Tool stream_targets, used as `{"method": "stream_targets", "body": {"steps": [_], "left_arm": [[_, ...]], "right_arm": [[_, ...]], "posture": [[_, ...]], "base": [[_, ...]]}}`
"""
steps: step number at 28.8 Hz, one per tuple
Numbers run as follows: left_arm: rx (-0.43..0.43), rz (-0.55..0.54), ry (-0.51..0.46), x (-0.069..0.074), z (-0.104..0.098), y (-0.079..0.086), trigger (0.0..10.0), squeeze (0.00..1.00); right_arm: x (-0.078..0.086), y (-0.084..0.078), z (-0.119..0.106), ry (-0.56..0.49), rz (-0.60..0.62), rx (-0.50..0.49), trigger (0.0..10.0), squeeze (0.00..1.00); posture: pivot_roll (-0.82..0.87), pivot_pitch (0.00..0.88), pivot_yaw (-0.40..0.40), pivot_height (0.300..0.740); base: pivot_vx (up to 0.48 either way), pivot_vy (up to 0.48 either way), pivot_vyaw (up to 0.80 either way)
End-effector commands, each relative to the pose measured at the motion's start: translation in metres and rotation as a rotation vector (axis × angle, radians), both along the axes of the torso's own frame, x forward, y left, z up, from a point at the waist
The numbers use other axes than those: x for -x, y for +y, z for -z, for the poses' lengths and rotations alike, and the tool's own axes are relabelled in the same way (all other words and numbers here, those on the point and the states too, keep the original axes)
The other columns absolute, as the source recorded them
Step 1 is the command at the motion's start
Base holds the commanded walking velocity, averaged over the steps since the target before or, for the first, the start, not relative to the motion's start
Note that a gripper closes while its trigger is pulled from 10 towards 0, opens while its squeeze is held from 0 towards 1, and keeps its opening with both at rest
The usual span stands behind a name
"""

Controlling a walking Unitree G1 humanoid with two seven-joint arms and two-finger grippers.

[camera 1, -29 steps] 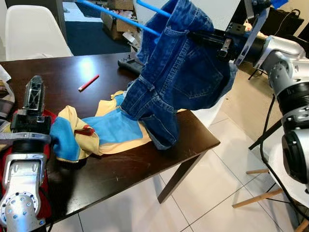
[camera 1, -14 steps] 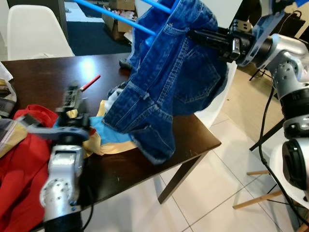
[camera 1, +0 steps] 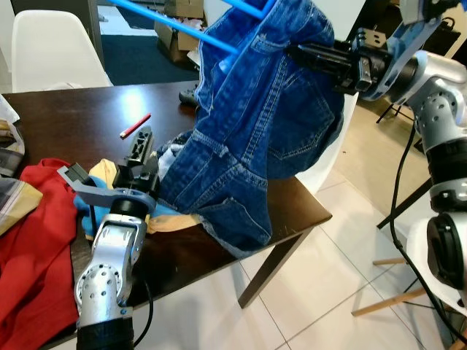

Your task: Hang hanger

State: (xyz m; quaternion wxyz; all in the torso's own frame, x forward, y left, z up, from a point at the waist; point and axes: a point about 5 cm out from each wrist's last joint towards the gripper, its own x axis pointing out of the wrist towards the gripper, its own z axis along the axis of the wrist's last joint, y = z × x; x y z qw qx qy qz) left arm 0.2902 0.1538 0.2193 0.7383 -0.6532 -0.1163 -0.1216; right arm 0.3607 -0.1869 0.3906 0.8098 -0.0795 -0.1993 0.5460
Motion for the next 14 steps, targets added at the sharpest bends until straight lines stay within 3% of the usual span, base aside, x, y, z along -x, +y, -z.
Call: {"method": "stream_targets", "body": {"steps": [1,7,14], "left_arm": [[0.093,0.035,0.065,0.012,0.014,-0.021,10.0,0.00],[0.100,0.028,0.073,0.024,0.011,-0.021,10.0,0.00],[0.087,-0.023,0.132,0.027,0.028,-0.011,10.0,0.00]], "right_arm": [[0.000,-0.007,-0.013,-0.052,0.075,-0.046,0.0,0.00],[-0.005,-0.009,-0.020,-0.056,0.142,-0.106,0.0,0.00],[0.003,-0.012,-0.030,-0.077,0.070,-0.149,0.0,0.00]], "posture": [[0.12,0.090,-0.180,0.740],[0.13,0.091,-0.186,0.740],[0.13,0.085,-0.187,0.740]], "base": [[0.000,0.000,0.00],[0.000,0.000,0.00],[0.000,0.000,0.00]]}}
